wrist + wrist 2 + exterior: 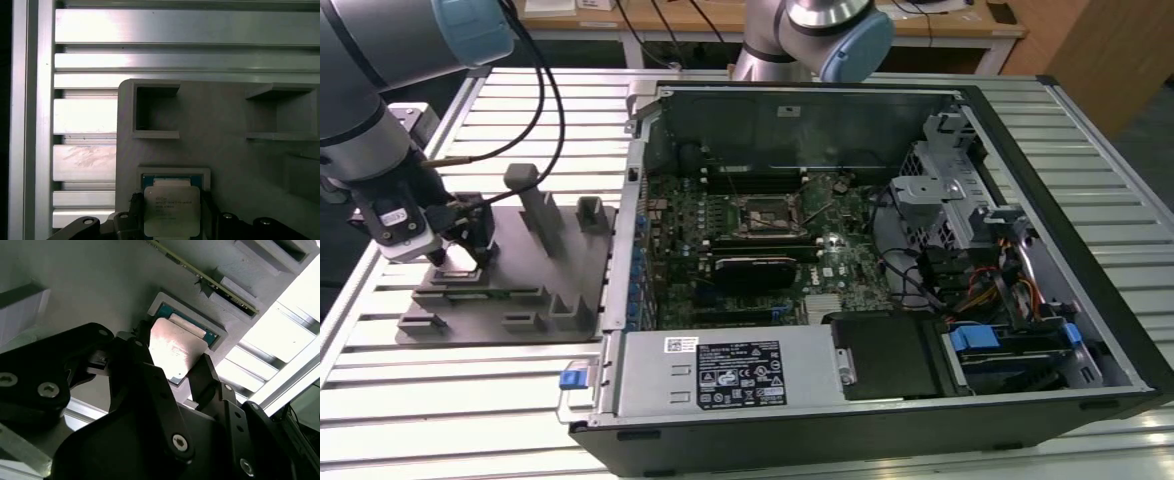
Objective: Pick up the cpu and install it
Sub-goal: 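Pick up the cpu and move it towards the insertion slot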
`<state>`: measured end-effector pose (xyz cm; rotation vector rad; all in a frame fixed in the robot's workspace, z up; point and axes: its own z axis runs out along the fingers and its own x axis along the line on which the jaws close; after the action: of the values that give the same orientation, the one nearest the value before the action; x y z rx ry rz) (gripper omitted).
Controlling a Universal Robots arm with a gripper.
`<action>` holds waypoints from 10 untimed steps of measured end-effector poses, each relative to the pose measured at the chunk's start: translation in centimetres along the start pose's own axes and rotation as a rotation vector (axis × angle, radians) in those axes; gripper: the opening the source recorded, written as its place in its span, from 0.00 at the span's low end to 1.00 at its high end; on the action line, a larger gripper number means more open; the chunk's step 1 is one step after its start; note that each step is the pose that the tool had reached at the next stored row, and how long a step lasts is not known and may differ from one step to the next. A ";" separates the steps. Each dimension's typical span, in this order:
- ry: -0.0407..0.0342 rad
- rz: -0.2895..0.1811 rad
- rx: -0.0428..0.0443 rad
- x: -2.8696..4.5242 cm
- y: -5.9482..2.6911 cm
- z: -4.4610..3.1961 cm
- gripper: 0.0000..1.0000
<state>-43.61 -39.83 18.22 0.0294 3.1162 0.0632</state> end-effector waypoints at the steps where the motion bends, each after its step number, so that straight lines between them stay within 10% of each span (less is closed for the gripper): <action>1: 0.0000 0.000 0.0000 0.00 0.00 0.00 0.54; 10: -0.0001 0.000 -0.0006 -0.03 0.05 -1.10 0.54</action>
<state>-43.60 -39.83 19.33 0.0295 3.1161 0.0641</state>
